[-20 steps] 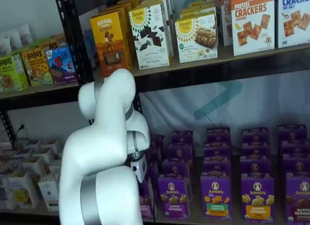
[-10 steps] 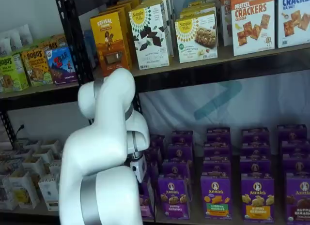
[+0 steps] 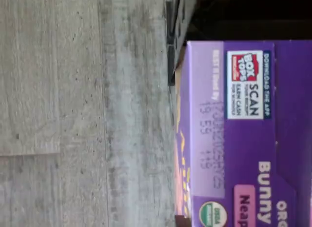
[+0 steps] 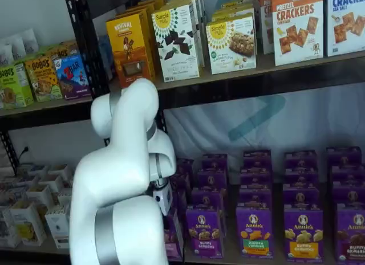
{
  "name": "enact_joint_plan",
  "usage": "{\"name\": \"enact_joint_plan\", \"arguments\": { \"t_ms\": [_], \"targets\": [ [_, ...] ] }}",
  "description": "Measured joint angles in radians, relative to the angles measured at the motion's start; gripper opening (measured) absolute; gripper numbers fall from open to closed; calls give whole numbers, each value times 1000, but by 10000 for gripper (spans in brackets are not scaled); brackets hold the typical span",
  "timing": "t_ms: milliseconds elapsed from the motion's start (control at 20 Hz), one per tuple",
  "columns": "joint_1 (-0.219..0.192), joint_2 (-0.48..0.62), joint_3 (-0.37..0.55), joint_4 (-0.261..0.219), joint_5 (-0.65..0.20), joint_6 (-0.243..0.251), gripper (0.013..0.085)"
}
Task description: Pick up the purple box with a pink patch in the middle, on the bottom shelf, the first box from the left
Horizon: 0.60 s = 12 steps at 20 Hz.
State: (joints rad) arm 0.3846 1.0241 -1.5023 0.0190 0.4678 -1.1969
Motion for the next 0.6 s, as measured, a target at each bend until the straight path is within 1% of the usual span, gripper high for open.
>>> {"name": "enact_joint_plan", "arguments": {
  "t_ms": [100, 300, 400, 600],
  "targets": [
    [3, -8, 10, 9, 6, -6, 330],
    [13, -37, 50, 54, 3, -35, 330],
    [19, -65, 86, 75, -3, -48, 330],
    [26, -122, 164, 89, -25, -56, 330]
  ]
}}
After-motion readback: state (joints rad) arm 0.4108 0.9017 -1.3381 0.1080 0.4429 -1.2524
